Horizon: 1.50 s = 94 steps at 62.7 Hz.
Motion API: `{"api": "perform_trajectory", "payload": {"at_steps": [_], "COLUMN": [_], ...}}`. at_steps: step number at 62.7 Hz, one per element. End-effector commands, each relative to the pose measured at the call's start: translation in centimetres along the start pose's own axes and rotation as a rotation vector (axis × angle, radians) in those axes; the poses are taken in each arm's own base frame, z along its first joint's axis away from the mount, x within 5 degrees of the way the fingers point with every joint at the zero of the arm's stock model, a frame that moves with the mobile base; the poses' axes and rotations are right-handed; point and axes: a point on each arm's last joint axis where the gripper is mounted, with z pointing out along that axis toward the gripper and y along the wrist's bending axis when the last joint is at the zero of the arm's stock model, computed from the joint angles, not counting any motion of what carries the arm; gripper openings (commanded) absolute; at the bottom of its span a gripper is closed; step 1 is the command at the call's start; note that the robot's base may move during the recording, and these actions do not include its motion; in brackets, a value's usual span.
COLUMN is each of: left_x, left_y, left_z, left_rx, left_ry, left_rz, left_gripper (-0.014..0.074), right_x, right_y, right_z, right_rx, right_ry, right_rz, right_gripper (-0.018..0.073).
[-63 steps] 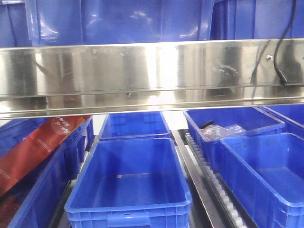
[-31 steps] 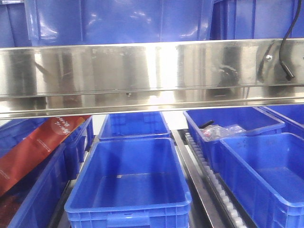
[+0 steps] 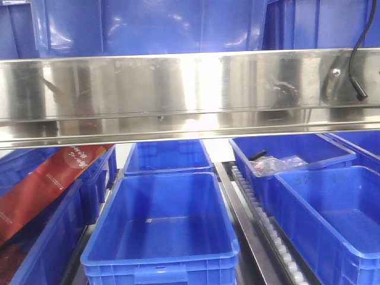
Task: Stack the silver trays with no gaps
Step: 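Hold the tray in both grippers while the base turns away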
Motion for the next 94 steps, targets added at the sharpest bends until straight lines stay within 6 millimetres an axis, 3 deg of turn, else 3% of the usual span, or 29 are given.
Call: {"api": "perform_trajectory", "payload": {"at_steps": [1,94], "left_x": [-1.2,-1.21], "left_y": [-1.21,-1.22], "left_z": [-0.94,-0.93], "left_rx": [0.072,0.072], "left_ry": [-0.093,-0.095], "left_rz": [0.009,0.009], "left_gripper": [-0.0019,-0.0019], "right_x": [-1.31,-1.31], "right_y": [1.41,1.41], "right_z": [-0.97,-0.97], "right_rx": [-0.055,-0.055], "right_ry": [-0.078,-0.078], "right_rz": [0.027,0.027], "right_gripper": [-0.0079,-0.0079]}}
